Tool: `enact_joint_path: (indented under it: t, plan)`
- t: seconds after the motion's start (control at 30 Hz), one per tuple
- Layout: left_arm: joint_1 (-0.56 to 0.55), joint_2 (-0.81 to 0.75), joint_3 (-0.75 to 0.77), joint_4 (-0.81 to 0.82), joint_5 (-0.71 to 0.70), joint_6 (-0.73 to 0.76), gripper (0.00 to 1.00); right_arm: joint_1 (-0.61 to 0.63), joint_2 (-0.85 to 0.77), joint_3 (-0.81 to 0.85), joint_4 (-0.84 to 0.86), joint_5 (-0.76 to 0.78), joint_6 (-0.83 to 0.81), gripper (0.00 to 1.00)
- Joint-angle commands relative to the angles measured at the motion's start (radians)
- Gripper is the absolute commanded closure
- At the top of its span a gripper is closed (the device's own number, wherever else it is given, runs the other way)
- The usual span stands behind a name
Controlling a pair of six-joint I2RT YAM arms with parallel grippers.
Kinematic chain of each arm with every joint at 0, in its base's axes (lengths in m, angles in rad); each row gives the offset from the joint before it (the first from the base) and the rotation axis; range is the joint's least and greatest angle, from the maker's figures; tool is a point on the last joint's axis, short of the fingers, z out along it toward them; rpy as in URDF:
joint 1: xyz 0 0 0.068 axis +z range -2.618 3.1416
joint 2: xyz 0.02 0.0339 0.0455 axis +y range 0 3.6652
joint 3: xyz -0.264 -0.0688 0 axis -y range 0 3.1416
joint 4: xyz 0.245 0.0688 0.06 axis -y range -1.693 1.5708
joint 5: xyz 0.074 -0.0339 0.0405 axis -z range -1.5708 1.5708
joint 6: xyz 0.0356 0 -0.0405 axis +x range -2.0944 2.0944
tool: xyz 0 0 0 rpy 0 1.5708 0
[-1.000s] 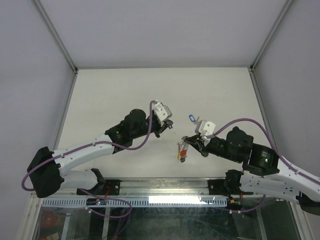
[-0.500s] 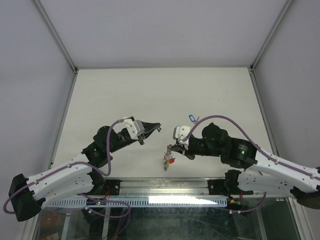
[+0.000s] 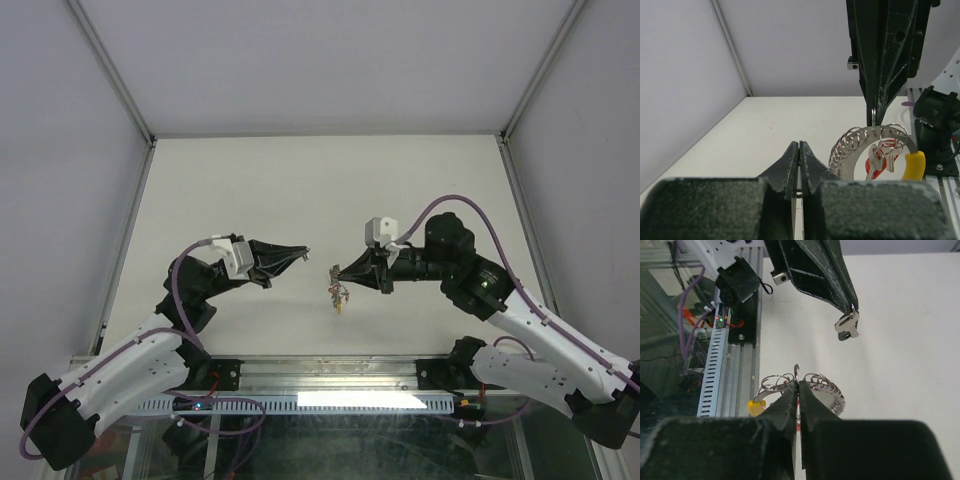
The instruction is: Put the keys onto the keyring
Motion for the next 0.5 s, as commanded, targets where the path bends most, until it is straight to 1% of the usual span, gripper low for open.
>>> enact_joint_path:
  t: [0.0, 0.1, 0.33, 0.47]
  plan:
    - [0.075, 0.031, -0.008, 0.205, 0.234, -0.124, 1.00, -0.070, -0.005, 0.012, 0.177, -0.271, 0.040, 1.00]
    - [0.077, 0.055, 0.009, 0.223, 0.295, -0.123, 1.00, -0.097, 0.002, 0.010, 0.193, -0.336, 0.048, 1.00]
    - [0.077, 0.078, 0.026, 0.248, 0.364, -0.113, 1.00, -0.100, 0.040, 0.028, 0.200, -0.357, 0.040, 1.00]
    - [0.077, 0.070, 0.041, 0.221, 0.386, -0.085, 1.00, -0.100, 0.080, 0.067, 0.186, -0.387, 0.040, 1.00]
